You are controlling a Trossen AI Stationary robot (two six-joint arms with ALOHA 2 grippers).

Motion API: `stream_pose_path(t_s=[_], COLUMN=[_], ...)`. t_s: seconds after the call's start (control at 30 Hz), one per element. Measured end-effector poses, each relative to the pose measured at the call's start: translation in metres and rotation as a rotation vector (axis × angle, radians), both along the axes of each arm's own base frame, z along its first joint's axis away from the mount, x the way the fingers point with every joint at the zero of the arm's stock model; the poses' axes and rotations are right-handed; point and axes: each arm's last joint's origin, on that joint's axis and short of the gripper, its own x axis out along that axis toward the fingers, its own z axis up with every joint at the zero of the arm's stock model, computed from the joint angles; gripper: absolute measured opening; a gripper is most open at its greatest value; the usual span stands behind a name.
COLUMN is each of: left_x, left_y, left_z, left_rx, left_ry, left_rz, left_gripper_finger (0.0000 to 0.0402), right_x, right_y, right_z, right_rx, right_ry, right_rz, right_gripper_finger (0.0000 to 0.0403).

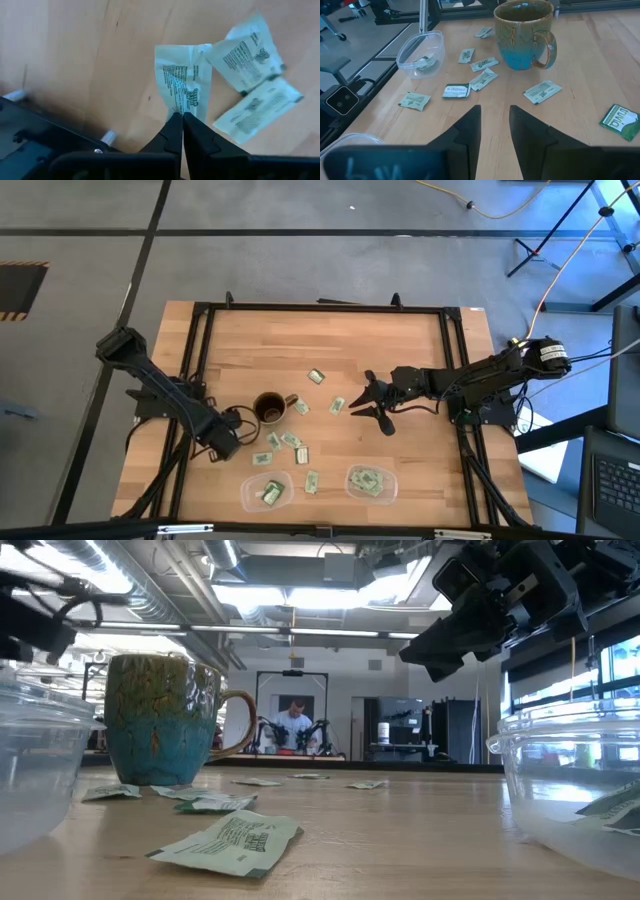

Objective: Pick and place items into bin
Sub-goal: Put the white stevia packet into the right transparent bin

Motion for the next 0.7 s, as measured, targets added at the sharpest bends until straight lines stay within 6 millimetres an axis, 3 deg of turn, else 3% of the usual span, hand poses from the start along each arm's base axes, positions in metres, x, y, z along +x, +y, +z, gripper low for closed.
stream_pose_path(t_s=[0.27,0.47,0.7], left_x=[0.012,0.029,0.055], left_y=[-0.006,-0.018,-0.034], left_z=[0.026,0.062,0.094], left_rx=[0.052,-0.002,-0.034], left_ry=[-0.089,-0.218,-0.526], left_rz=[-0.045,-0.119,-0.246], left_gripper_finger=[0.0003,0.0003,0.0003], right_x=[0.0,0.001,0.001], right_y=[0.0,0.0,0.001], right_z=[0.001,0.002,0.003], right_rx=[0.002,0.003,-0.012], right_ry=[-0.01,-0.02,-0.038], right_rz=[0.0,0.0,0.01], right_gripper_finger=[0.0105,0.0105,0.0105])
